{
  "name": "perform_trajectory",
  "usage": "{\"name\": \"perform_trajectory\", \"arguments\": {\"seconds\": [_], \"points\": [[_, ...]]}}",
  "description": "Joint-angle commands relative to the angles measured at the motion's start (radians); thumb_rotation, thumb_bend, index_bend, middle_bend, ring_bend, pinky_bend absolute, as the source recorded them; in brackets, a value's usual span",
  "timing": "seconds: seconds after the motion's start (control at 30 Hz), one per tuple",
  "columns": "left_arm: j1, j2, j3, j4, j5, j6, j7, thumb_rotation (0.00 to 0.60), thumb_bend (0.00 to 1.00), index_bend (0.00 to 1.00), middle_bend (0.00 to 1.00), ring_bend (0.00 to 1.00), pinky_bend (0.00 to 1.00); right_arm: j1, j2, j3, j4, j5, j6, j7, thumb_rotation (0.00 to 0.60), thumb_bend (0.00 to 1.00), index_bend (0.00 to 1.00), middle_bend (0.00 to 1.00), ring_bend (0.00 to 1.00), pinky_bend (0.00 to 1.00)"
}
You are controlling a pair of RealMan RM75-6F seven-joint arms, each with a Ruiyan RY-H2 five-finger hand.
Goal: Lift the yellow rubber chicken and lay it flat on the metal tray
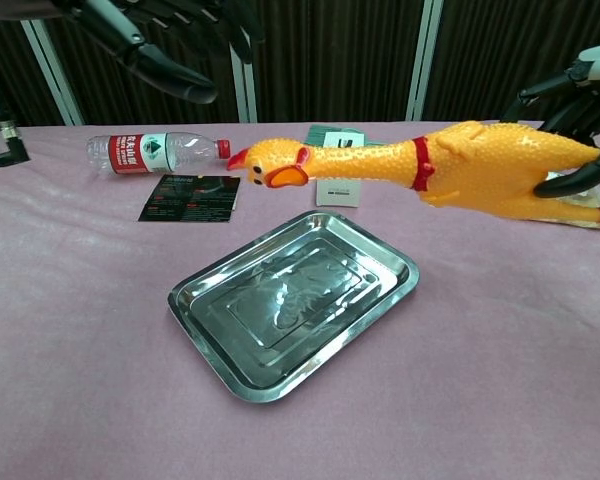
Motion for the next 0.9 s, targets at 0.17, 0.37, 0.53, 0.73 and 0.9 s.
{"name": "perform_trajectory", "arguments": {"seconds": [0.17, 0.37, 0.53, 0.73, 0.9], "points": [[-0.31, -0.233, 0.006, -0.023, -0.48, 0.249, 0.43, 0.6, 0.13, 0.24, 0.22, 0.18, 0.19, 0.047, -0.055, 0.077, -0.045, 0.243, -0.014, -0.184, 0.6, 0.4, 1.0, 0.77, 0.75, 0.74], [-0.404, -0.359, -0.011, 0.011, -0.619, 0.398, 0.548, 0.6, 0.17, 0.24, 0.22, 0.18, 0.19, 0.07, -0.072, 0.104, -0.067, 0.337, -0.009, -0.256, 0.6, 0.4, 1.0, 0.77, 0.75, 0.74], [-0.44, -0.425, -0.019, 0.056, -0.658, 0.464, 0.597, 0.6, 0.17, 0.24, 0.22, 0.18, 0.19, 0.075, -0.078, 0.113, -0.073, 0.353, -0.01, -0.263, 0.6, 0.4, 1.0, 0.77, 0.75, 0.74], [-0.454, -0.467, -0.038, 0.101, -0.687, 0.484, 0.61, 0.6, 0.17, 0.22, 0.22, 0.18, 0.19, 0.069, -0.073, 0.116, -0.077, 0.35, -0.002, -0.261, 0.6, 0.4, 1.0, 0.77, 0.75, 0.74], [-0.442, -0.477, -0.04, 0.119, -0.68, 0.489, 0.603, 0.6, 0.17, 0.22, 0.21, 0.18, 0.19, 0.063, -0.069, 0.117, -0.081, 0.342, 0.001, -0.254, 0.6, 0.4, 1.0, 0.77, 0.76, 0.74]]}}
